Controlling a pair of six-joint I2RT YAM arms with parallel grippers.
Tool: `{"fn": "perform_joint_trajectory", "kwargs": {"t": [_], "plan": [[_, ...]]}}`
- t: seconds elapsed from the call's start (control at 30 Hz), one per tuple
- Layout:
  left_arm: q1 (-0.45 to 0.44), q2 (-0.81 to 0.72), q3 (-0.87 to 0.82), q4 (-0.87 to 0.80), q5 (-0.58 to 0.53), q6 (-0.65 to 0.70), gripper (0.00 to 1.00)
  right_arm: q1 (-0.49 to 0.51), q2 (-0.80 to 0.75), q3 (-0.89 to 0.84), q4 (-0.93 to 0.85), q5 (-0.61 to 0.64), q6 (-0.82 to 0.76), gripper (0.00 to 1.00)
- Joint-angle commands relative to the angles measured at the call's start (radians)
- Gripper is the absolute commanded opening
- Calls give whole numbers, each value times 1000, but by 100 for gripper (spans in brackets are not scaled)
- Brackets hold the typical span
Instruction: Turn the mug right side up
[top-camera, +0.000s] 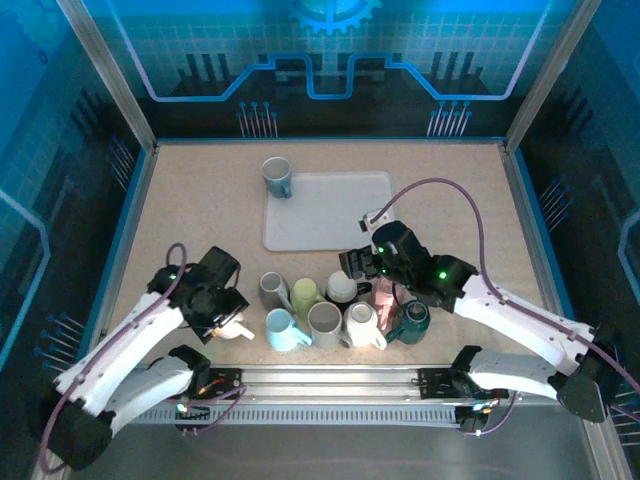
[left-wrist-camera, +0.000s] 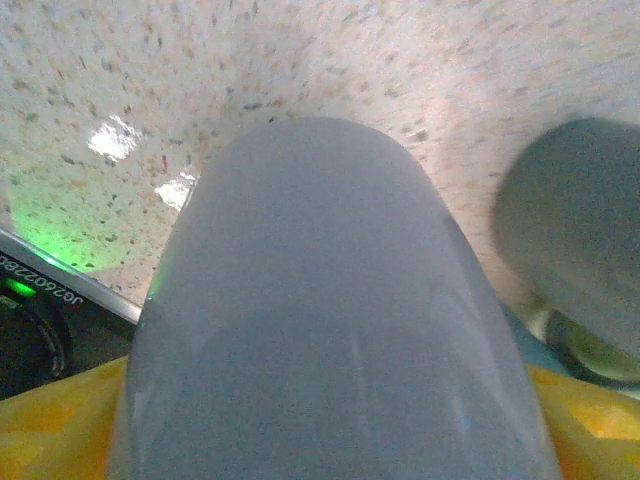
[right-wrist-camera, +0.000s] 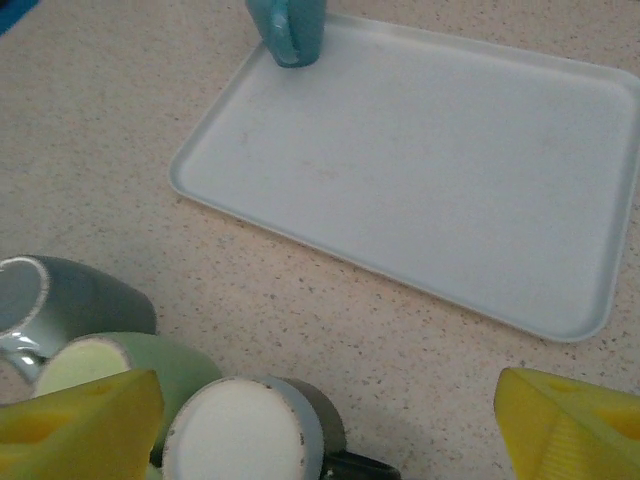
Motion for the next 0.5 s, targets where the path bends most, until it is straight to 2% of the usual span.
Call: {"fn": "perform_joint_trajectory", "kwargs": {"t": [0.0, 0.1, 0.23, 0.37, 0.47], "plan": [[10, -64, 131, -149, -98, 46, 64, 16, -48, 31, 49, -55, -38, 84], [10, -133, 230, -133, -151, 156, 62, 16, -65, 22, 93, -127, -66, 83], [10, -235, 319, 13, -150, 334, 58, 16, -68, 25, 131, -197, -60, 83], [8, -303, 299, 337, 32, 517, 59, 17, -42, 42, 186, -316, -39, 79], [4, -337, 214, 633, 199, 575, 59, 5, -28, 50, 219, -413, 20, 78]]}}
